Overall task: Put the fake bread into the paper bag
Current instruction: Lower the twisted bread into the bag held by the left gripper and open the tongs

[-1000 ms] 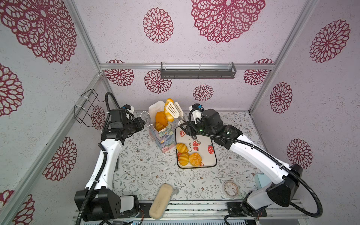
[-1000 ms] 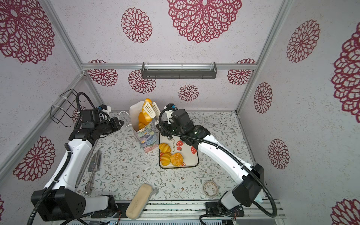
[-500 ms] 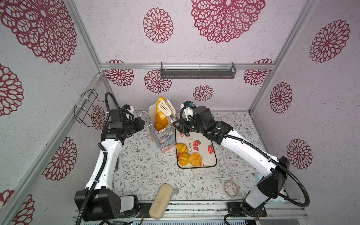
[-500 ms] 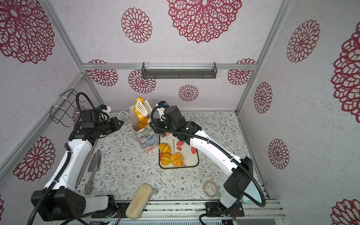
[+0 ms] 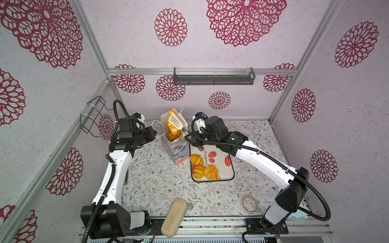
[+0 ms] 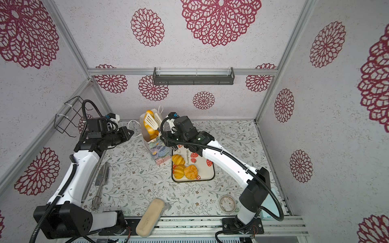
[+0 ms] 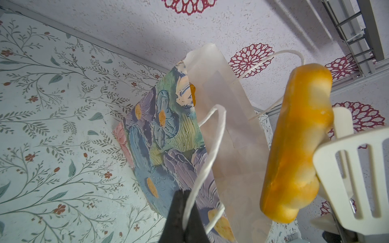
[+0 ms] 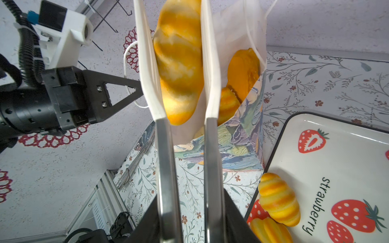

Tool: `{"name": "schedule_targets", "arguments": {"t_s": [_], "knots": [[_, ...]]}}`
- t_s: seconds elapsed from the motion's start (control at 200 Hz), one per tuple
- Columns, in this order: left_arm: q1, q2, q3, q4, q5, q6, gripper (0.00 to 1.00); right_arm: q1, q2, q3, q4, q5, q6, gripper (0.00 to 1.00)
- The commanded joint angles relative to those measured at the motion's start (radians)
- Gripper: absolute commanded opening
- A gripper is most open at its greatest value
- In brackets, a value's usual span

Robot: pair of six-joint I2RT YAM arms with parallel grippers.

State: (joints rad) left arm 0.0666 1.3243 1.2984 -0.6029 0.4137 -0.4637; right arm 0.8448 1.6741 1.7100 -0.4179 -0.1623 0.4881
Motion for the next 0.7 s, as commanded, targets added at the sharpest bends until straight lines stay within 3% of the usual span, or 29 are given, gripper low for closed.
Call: {"name": "schedule_targets", "arguments": {"t_s": [0.0,0.69], "knots": [[0.007,-0.016,-0.008,0.020,0.011,-0.002,0.00,0.008,-0.024,0.014,0.046,-0.001,-0.023,0.40],[0.009,-0.013,-0.008,0.023,0.016,-0.004,0.00,0.010,-0.042,-0.018,0.050,0.006,-0.017,0.50]]}}
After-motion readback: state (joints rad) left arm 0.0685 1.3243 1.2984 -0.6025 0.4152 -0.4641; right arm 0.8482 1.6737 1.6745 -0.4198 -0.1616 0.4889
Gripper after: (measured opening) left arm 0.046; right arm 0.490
